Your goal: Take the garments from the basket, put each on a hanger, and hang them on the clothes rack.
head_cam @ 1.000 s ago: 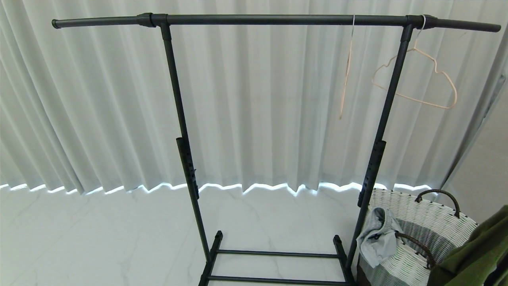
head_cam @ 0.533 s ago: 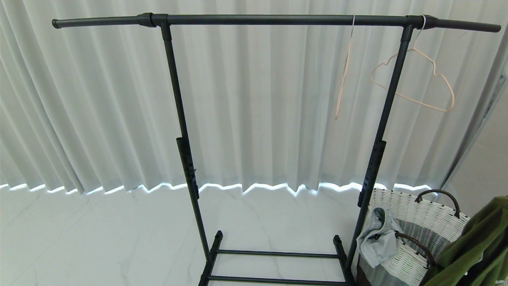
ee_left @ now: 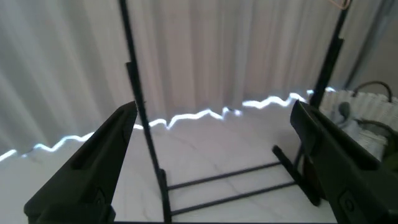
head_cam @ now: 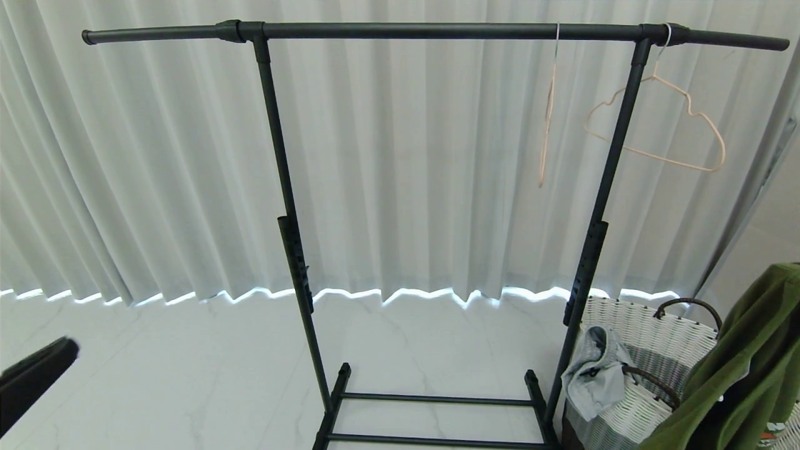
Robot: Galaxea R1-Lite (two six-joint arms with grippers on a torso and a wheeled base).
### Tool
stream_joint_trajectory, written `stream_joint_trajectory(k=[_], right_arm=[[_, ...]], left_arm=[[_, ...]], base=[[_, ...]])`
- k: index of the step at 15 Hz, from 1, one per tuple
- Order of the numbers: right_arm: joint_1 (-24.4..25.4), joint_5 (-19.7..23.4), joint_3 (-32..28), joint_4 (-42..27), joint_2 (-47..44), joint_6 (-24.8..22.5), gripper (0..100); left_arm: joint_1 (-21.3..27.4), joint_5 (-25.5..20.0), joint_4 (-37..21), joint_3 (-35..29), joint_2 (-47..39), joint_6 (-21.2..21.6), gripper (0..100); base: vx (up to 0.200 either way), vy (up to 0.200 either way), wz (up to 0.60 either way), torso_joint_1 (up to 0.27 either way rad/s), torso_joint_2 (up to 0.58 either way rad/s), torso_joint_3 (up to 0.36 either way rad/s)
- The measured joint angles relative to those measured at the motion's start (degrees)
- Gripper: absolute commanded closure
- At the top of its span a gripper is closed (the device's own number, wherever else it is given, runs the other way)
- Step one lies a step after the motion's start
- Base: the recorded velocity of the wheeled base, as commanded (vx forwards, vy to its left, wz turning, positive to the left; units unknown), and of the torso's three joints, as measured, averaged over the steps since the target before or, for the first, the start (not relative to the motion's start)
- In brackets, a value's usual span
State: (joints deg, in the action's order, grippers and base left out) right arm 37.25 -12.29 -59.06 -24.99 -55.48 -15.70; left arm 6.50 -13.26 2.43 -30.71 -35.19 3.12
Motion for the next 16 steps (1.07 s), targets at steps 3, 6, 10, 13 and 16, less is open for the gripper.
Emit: stream_joint_trajectory(k=[3,6,10,13,16], right_arm=[[0.09,-0.02,-1.40,1.45,-0.72,0.79,100],[0.09,0.28,-2.56,1.56,-1.73,2.76,100],[0.11,2.39,-2.67,3.46,-2.26,3.78,100],[0.15,3.49,-2.45,3.54,-2.34,4.68,100],[0.20,4.00,-2.10,3.43,-1.85,4.75,100]], left_arm=[[12.18,4.71,0.04,-8.01,-16.20,-2.50,0],[31.81,12.61,0.13,-12.42,-28.92,-13.35,0],[54.91,20.48,4.88,-16.64,-47.19,-29.34,0],[61.96,23.55,9.78,-24.53,-60.15,-35.41,0],[64.12,24.78,11.03,-36.27,-70.82,-36.89,0]], base=[[0.000,0.000,0.00,0.000,0.00,0.000],[0.000,0.000,0.00,0.000,0.00,0.000],[0.000,0.000,0.00,0.000,0.00,0.000],[0.000,0.000,0.00,0.000,0.00,0.000],[0.000,0.000,0.00,0.000,0.00,0.000]])
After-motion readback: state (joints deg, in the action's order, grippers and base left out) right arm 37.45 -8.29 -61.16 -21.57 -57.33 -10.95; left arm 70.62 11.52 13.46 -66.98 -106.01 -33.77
